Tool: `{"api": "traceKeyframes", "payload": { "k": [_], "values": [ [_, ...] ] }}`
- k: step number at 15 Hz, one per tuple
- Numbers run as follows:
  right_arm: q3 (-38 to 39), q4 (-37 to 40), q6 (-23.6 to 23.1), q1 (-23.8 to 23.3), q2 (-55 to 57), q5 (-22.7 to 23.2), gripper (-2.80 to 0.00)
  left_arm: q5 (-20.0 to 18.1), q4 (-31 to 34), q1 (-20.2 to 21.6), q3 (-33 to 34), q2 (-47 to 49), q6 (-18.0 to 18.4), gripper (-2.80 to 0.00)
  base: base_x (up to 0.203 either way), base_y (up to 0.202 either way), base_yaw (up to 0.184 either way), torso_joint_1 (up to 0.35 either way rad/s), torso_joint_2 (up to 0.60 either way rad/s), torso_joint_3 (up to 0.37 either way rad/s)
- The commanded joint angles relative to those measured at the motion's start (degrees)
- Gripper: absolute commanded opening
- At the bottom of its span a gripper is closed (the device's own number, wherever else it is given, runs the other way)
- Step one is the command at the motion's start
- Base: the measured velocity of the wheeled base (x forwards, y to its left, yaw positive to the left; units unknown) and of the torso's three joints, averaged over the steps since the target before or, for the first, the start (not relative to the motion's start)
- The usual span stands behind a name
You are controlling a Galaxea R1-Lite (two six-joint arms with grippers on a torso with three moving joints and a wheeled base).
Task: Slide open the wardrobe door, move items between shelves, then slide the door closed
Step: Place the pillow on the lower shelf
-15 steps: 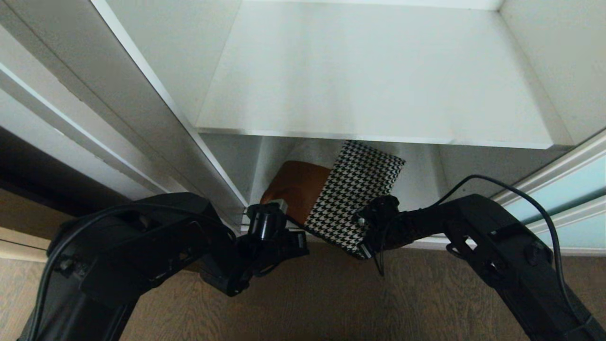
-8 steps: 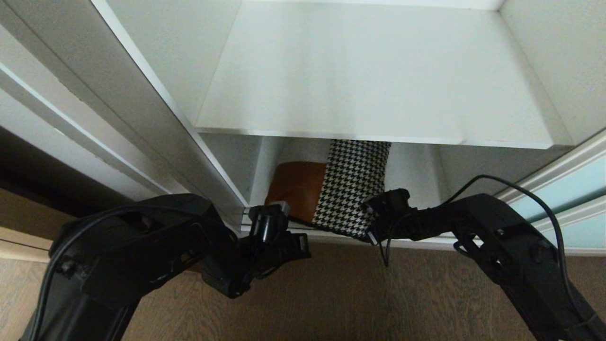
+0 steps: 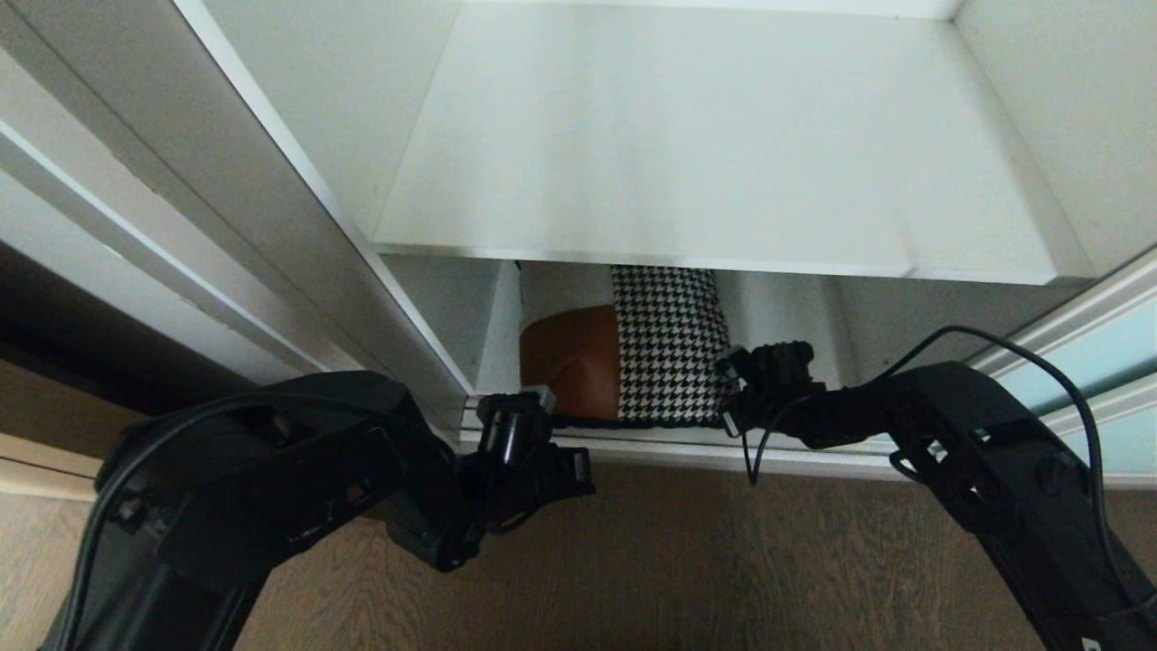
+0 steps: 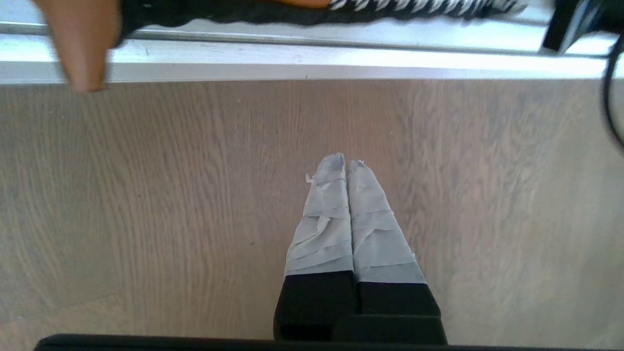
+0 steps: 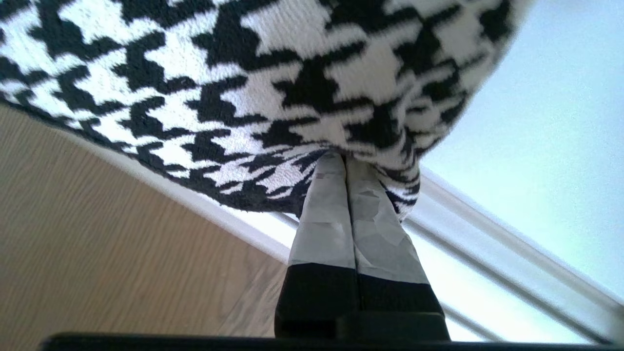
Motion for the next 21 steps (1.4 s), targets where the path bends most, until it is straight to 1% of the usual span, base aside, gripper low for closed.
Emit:
{"api": "traceKeyframes", "payload": {
  "k": [1, 3, 5, 6, 7, 9, 11, 12, 14, 15, 18, 20, 21],
  "values": [
    [0.23, 0.26, 0.39, -0.38, -1.24, 0.26, -2.80, -0.03, 0.08, -0.06, 0.31, 0.08, 0.99, -2.80, 0.000, 0.000, 0.000, 0.000, 0.00, 0.000],
    [2.01, 1.87, 0.96, -0.38, -2.93, 0.55, -2.80, -0.03, 1.08, 0.03, 0.28, 0.17, 1.74, -2.80, 0.000, 0.000, 0.000, 0.000, 0.00, 0.000],
    [7.15, 3.04, 1.50, -0.26, -6.73, 1.39, -2.80, -0.03, 4.07, 0.03, -0.92, 0.19, 2.22, -2.80, 0.000, 0.000, 0.000, 0.000, 0.00, 0.000],
    [10.38, 3.29, 2.60, -0.09, -8.77, 2.81, -2.80, 0.14, 5.45, 0.05, -1.82, 0.42, 2.26, -2.80, 0.000, 0.000, 0.000, 0.000, 0.00, 0.000],
    [14.12, 3.46, 3.94, 0.15, -11.28, 4.76, -2.80, 1.34, 6.38, 0.11, -2.45, 0.90, 2.37, -2.80, 0.000, 0.000, 0.000, 0.000, 0.00, 0.000],
    [21.02, 3.50, 6.19, 0.37, -16.31, 8.99, -2.80, 4.40, 6.68, 0.11, -4.29, 3.32, 4.13, -2.80, 0.000, 0.000, 0.000, 0.000, 0.00, 0.000],
    [26.29, 3.27, 9.48, 0.09, -20.30, 14.52, -2.80, 10.05, 7.04, 0.11, -7.36, 6.66, 6.32, -2.80, 0.000, 0.000, 0.000, 0.000, 0.00, 0.000],
    [26.82, 3.11, 11.46, -0.30, -21.09, 16.97, -2.80, 11.52, 7.77, 0.11, -8.74, 7.85, 7.04, -2.80, 0.000, 0.000, 0.000, 0.000, 0.00, 0.000],
    [27.52, 3.01, 14.63, -0.62, -21.72, 21.47, -2.80, 12.12, 9.96, 0.25, -11.75, 9.61, 7.35, -2.80, 0.000, 0.000, 0.000, 0.000, 0.00, 0.000],
    [27.94, 2.84, 14.81, -0.82, -21.58, 23.10, -2.80, 12.48, 10.49, 0.50, -12.99, 10.29, 7.65, -2.80, 0.000, 0.000, 0.000, 0.000, 0.00, 0.000],
    [29.29, -0.18, 15.23, -2.30, -22.20, 23.33, -2.80, 13.82, 11.40, 1.54, -20.15, 14.29, 10.22, -2.80, 0.000, 0.000, 0.000, 0.000, 0.00, 0.000],
    [30.63, -1.35, 15.24, -2.37, -22.49, 23.70, -2.80, 17.56, 11.68, 1.78, -25.13, 17.41, 11.76, -2.80, 0.000, 0.000, 0.000, 0.000, 0.00, 0.000],
    [31.76, -2.29, 15.31, -2.50, -23.23, 23.84, -2.80, 18.55, 12.55, 2.07, -27.48, 18.35, 12.25, -2.80, 0.000, 0.000, 0.000, 0.000, 0.00, 0.000]
  ]
}}
